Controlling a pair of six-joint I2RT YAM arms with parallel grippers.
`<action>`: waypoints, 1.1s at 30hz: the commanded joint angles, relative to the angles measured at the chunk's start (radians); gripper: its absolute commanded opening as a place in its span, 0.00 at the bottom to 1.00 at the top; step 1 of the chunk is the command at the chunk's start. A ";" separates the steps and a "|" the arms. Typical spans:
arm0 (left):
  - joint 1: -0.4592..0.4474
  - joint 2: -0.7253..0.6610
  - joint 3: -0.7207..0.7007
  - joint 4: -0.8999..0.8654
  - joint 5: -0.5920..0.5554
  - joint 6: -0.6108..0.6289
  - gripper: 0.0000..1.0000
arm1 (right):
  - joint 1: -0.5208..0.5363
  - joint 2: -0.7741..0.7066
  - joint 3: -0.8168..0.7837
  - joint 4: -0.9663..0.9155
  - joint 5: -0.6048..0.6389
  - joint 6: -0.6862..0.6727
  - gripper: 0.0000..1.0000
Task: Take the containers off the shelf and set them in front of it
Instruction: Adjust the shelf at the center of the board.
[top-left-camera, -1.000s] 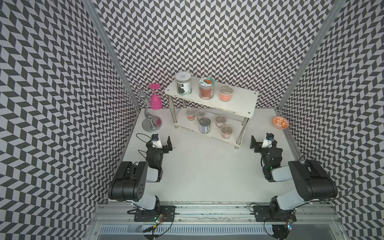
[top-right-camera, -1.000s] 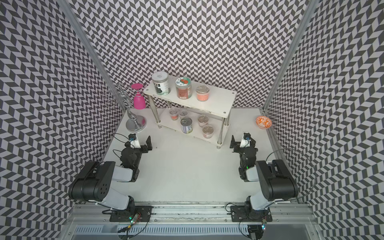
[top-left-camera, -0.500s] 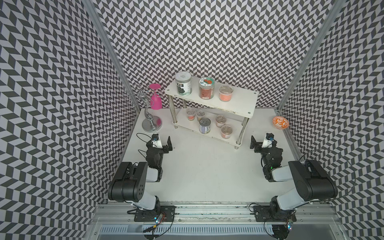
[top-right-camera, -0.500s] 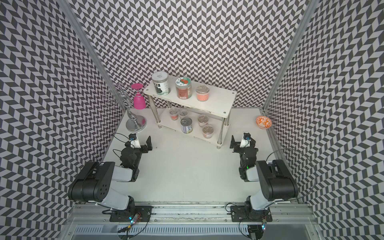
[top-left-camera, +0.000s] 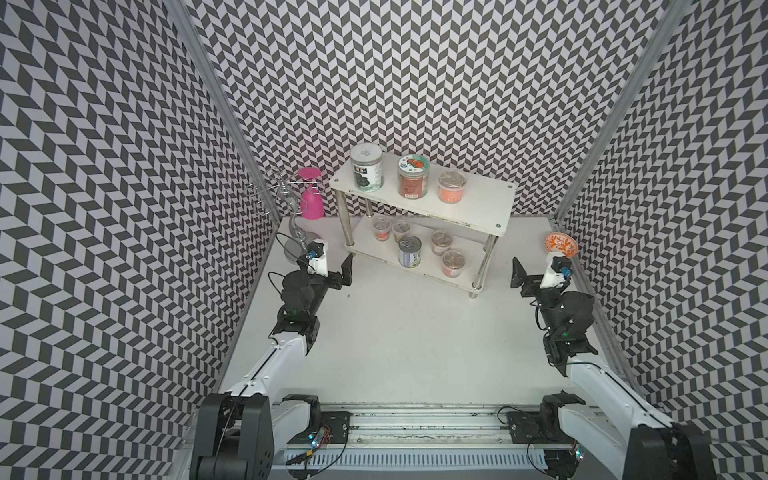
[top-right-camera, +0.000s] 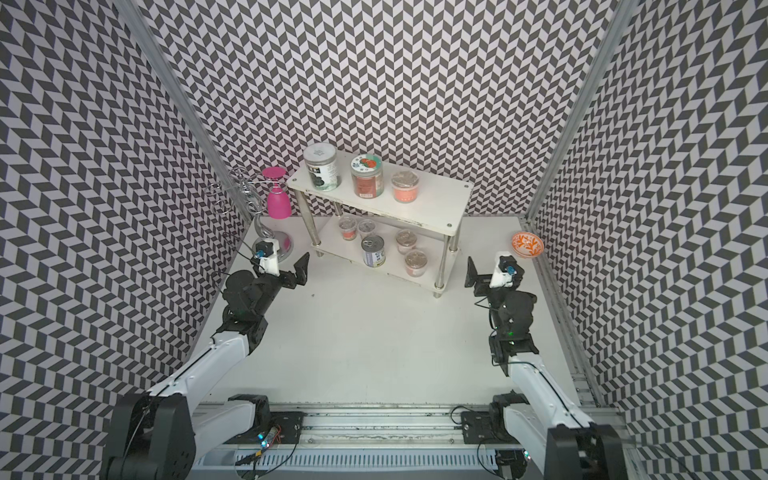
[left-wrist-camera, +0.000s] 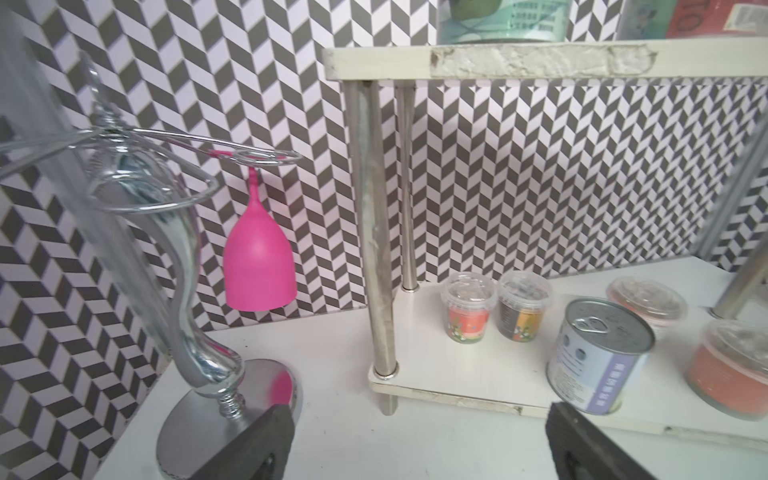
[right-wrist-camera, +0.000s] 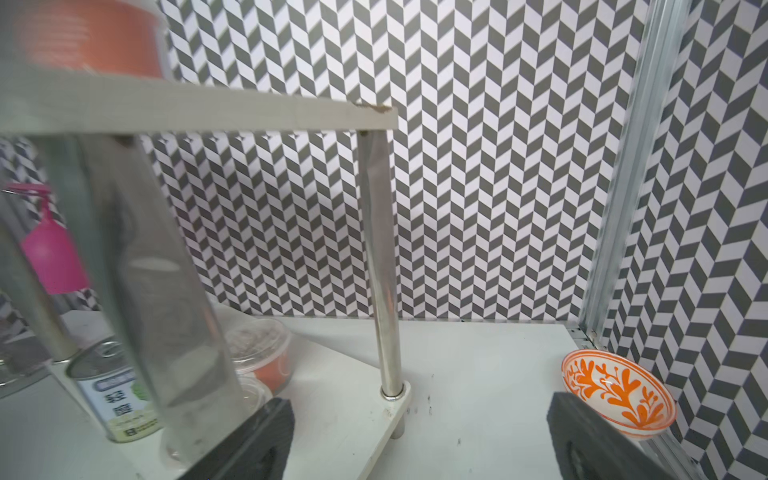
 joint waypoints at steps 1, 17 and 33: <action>0.021 0.009 0.049 -0.140 0.148 0.035 0.99 | 0.022 -0.108 0.012 -0.214 -0.110 0.038 1.00; 0.140 0.445 0.407 -0.038 0.361 0.045 0.91 | 0.584 0.067 0.212 -0.252 0.552 0.174 0.97; 0.141 0.715 0.651 -0.011 0.405 -0.008 0.70 | 0.590 0.402 0.308 0.034 0.714 0.142 0.82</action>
